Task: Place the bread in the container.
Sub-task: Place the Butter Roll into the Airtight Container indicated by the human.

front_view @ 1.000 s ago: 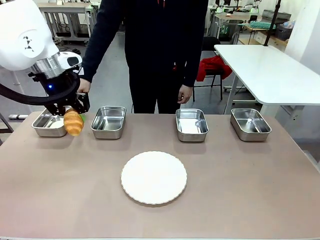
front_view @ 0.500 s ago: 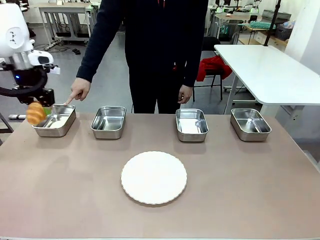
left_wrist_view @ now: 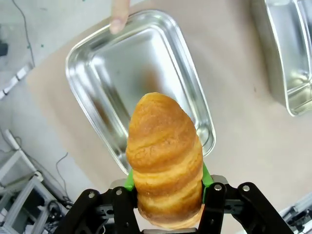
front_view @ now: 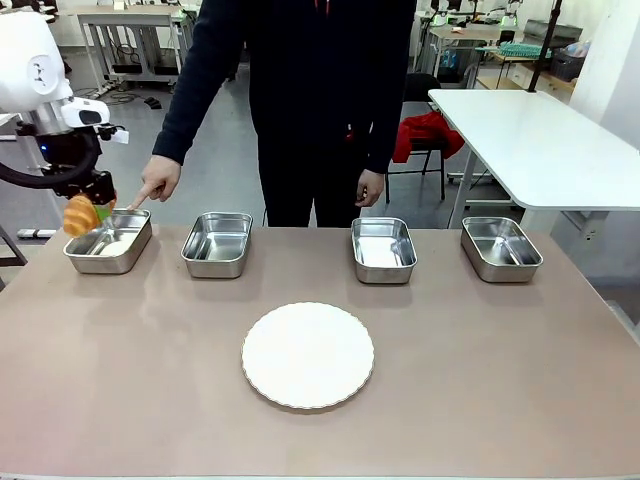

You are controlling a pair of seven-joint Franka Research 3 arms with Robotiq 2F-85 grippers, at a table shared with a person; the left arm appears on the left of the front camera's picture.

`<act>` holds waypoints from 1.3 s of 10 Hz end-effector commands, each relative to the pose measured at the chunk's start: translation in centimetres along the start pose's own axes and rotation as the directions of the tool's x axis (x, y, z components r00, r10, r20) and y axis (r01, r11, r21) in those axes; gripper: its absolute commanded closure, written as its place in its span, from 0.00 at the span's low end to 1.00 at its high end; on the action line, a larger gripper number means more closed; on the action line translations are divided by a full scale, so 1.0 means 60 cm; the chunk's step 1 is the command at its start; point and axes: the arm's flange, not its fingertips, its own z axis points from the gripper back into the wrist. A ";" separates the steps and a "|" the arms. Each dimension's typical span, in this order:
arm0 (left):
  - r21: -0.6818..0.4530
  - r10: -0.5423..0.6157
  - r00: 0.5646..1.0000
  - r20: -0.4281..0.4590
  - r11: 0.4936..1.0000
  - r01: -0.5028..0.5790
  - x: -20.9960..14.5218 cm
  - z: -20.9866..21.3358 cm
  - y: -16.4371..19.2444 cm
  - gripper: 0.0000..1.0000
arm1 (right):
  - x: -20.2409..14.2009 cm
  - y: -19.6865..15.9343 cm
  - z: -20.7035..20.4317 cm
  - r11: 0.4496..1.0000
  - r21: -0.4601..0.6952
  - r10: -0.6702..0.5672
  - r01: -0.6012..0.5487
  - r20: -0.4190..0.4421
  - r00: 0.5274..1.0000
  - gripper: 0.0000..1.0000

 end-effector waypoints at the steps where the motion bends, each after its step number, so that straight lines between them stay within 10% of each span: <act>1: -0.040 -0.002 1.000 -0.002 0.999 0.002 0.018 -0.011 0.012 0.53 | 0.001 0.001 0.002 1.000 0.003 0.005 -0.005 0.006 1.000 0.00; 5: -0.022 -0.010 0.998 0.057 1.000 0.011 0.030 -0.041 0.024 0.53 | 0.001 0.001 0.002 1.000 0.003 0.005 -0.005 0.006 1.000 0.00; 6: 0.016 -0.019 0.998 0.067 1.000 0.018 0.033 -0.044 0.029 0.00 | 0.001 0.001 0.002 1.000 0.003 0.005 -0.005 0.006 1.000 0.00; 13: -0.007 -0.037 0.995 0.091 0.999 0.037 0.034 -0.046 0.037 0.00 | 0.001 0.001 0.002 1.000 0.003 0.005 -0.005 0.006 1.000 0.00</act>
